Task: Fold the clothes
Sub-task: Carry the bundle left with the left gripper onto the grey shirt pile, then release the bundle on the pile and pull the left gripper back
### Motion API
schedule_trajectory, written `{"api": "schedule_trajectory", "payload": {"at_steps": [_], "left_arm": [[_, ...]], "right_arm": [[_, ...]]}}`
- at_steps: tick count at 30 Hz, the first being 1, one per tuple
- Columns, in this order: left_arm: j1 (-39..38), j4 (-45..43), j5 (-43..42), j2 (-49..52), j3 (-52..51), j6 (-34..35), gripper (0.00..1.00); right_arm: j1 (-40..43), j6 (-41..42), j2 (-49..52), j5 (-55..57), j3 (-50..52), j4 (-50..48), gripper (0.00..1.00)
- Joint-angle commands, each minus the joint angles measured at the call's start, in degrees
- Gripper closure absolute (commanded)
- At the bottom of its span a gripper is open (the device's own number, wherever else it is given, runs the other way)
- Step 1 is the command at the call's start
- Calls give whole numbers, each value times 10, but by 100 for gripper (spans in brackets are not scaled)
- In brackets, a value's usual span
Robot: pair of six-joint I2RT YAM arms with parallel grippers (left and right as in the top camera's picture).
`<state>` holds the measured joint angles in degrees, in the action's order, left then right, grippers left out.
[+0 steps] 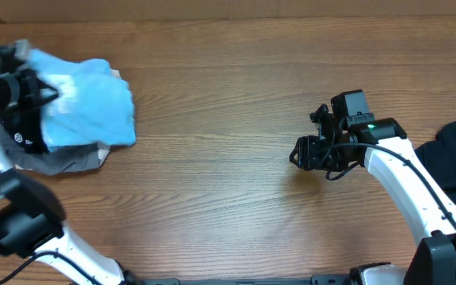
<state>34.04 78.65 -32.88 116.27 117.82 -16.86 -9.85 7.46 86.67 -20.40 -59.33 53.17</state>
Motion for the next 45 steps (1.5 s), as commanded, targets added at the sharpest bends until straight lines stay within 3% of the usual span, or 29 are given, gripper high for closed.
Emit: {"api": "schedule_trajectory", "payload": {"at_steps": [1, 7, 9, 12, 14, 20, 26, 31, 36, 39, 45], "left_arm": [[69, -24, -60, -12, 14, 28, 96], [130, -77, -70, 3, 12, 29, 87], [131, -94, -51, 14, 12, 30, 67], [126, -110, -42, 35, 12, 33, 60], [124, -112, -42, 45, 12, 45, 38], [133, -82, -54, 42, 21, 52, 31], [139, 9, -78, -3, 76, 37, 25], [118, 64, -72, -92, 103, 22, 12], [49, 98, -72, -203, 103, -6, 0], [-33, 113, -57, -265, 103, -10, 0], [-212, 139, 165, -368, 103, 91, 0]], "right_arm": [[-3, 0, -4, -3, -7, -1, 38], [-3, 0, -4, -3, -7, 3, 39], [-3, 0, -4, -3, -7, 4, 38], [-3, 0, -4, -4, -8, 8, 39], [-3, 0, -4, -9, -8, 14, 39], [-3, 0, -4, -14, -7, 23, 40], [-3, 0, -4, -14, -8, 15, 40], [-3, -4, -5, -22, -24, 15, 38], [-3, -14, -22, -41, -73, 37, 38], [-3, -20, -50, -61, -117, 56, 36], [-3, -31, -151, -60, -225, 99, 26]]}}
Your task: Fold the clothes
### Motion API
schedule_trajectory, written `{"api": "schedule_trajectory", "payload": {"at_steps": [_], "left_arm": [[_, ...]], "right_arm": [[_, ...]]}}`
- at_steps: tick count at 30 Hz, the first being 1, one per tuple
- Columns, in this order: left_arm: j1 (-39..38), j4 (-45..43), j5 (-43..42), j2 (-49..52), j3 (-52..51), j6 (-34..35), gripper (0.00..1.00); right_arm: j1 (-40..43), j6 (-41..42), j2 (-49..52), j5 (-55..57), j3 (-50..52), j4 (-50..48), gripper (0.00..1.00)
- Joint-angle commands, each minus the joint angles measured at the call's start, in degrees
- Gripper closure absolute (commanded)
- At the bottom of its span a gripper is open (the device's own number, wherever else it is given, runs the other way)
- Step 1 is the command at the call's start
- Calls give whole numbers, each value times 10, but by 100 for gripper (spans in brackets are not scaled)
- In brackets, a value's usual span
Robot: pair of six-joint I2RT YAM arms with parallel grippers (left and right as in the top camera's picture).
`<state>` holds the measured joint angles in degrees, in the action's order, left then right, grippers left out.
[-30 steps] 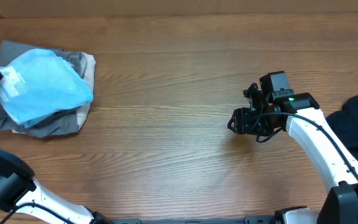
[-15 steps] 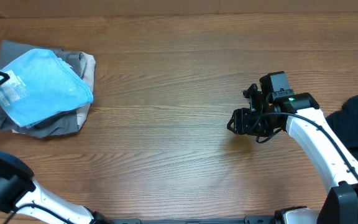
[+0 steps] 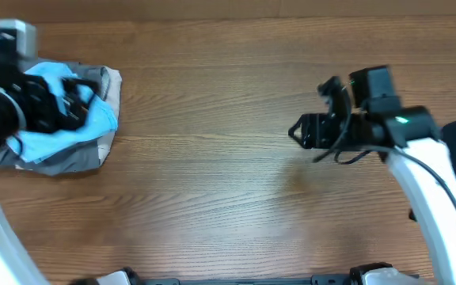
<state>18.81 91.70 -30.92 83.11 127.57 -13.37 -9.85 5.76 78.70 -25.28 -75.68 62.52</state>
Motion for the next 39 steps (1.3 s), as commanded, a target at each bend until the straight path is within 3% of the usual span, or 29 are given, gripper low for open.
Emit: {"api": "schedule_trajectory", "payload": {"at_steps": [1, 3, 5, 14, 33, 36, 39], "left_arm": [[-84, 14, 173, -50, 5, 66, 0], [-124, 33, 212, -75, 5, 85, 0], [-150, 51, 234, -94, 3, 108, 0], [-159, 50, 240, -167, -54, 128, 0], [-159, 51, 239, -167, -55, 127, 0], [-159, 51, 239, -167, -55, 127, 0], [-159, 51, 239, -167, -55, 127, 0]], "right_arm": [[-3, -14, -93, -3, -78, 8, 24], [-3, -13, -133, 11, -102, 9, 18], [-3, -13, -175, 20, -114, 6, 0], [-3, -13, -285, 89, -115, 51, 0], [-3, -14, -288, 91, -110, 132, 0], [11, -17, -303, 154, -93, 102, 0], [37, -17, -343, 186, -21, -9, 0]]}}
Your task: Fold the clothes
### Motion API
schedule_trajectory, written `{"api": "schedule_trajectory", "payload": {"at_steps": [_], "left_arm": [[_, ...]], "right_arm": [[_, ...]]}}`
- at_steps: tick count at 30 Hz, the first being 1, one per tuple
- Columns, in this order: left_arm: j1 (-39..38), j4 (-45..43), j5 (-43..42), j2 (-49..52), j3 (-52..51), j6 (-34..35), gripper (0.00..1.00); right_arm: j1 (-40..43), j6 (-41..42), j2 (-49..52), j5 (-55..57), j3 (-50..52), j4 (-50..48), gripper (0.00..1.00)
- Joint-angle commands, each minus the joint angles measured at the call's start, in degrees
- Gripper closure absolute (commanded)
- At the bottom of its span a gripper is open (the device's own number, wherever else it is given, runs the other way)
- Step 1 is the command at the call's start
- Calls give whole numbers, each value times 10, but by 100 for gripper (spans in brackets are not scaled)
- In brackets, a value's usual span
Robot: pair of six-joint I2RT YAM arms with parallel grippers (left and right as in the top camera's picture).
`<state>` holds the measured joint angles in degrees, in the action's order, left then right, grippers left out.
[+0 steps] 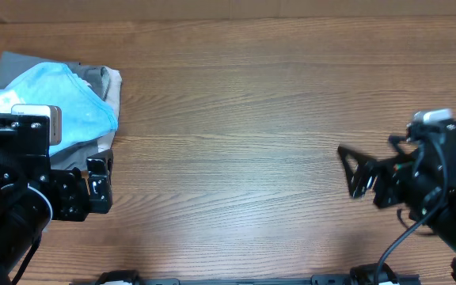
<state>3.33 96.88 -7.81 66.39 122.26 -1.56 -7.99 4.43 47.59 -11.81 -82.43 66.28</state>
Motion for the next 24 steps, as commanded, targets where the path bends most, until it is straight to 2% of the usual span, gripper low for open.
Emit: {"api": "schedule_trajectory", "payload": {"at_steps": [1, 6, 16, 24], "left_arm": [[-5, -1, 8, 0, -2, 9, 0], [-5, -1, 8, 0, -2, 9, 0], [-5, -1, 8, 0, -2, 9, 0], [-5, -1, 8, 0, -2, 9, 0]], "right_arm": [[25, -4, -50, 52, 81, -91, 0], [50, -1, -155, 26, 297, -287, 0], [53, 1, -339, 25, 598, -396, 0], [53, 1, -461, 5, 753, -518, 0]]}}
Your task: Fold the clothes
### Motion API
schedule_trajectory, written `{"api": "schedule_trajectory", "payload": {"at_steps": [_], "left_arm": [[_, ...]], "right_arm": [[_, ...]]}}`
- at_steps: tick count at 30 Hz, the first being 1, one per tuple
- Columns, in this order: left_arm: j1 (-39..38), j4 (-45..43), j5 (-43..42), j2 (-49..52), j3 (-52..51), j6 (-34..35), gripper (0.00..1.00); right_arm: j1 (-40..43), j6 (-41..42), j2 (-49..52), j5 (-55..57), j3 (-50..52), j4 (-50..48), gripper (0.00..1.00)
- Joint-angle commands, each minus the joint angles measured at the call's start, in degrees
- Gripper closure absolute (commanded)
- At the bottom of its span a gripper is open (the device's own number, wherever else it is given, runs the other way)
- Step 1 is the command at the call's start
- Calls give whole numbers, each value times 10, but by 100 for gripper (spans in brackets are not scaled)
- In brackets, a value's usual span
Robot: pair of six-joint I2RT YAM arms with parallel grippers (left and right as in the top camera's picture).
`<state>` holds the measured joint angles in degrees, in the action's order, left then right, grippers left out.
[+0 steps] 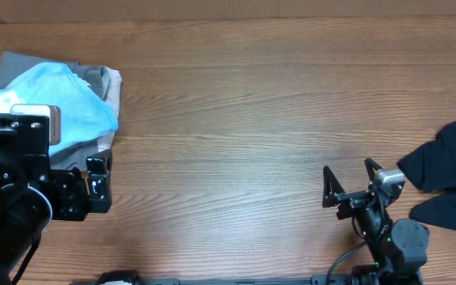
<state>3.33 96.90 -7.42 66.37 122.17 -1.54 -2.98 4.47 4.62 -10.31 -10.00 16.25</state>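
A light blue garment (62,107) lies bunched on top of a grey garment (105,79) at the far left of the wooden table (228,119). A black garment (450,162) lies crumpled at the right edge. My left gripper (100,184) hangs just in front of the blue and grey pile, open and holding nothing. My right gripper (347,180) is near the front edge, left of the black garment, open and holding nothing.
The left arm's body and its camera block (34,127) cover the front left corner and part of the pile. The right arm's base (398,241) stands at the front edge.
My right arm was over the black garment at the right edge and is now low by the front edge, leaving the garment uncovered. The left arm and the pile have not moved.
First my left gripper was at the blue garment, spread wide over the grey one, with the right gripper mid-table. Then the blue garment was bunched smaller under the left gripper. Then the left gripper stood clear in front of the pile. Now both grippers are empty.
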Motion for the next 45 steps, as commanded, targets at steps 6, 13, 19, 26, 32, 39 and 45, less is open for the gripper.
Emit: {"api": "schedule_trajectory", "payload": {"at_steps": [6, 13, 19, 26, 32, 39, 45], "left_arm": [[-5, -1, 4, 0, -1, 9, 0], [-5, -1, 4, 0, -1, 9, 0], [-5, -1, 4, 0, -1, 9, 0], [-5, -1, 4, 0, -1, 9, 0], [-5, -1, 4, 0, -1, 9, 0], [-4, -1, 4, 0, -2, 9, 0], [-3, -119, 3, -27, -65, -6, 0]], "right_arm": [[4, 0, -45, -24, 85, -104, 0], [4, 0, -45, -22, 96, -129, 0], [4, 0, -45, -22, 96, -129, 0], [4, 0, -45, -22, 96, -129, 0], [4, 0, -45, -22, 96, -129, 0], [4, 0, -45, -22, 96, -129, 0], [4, 0, -45, -22, 96, -129, 0]]}}
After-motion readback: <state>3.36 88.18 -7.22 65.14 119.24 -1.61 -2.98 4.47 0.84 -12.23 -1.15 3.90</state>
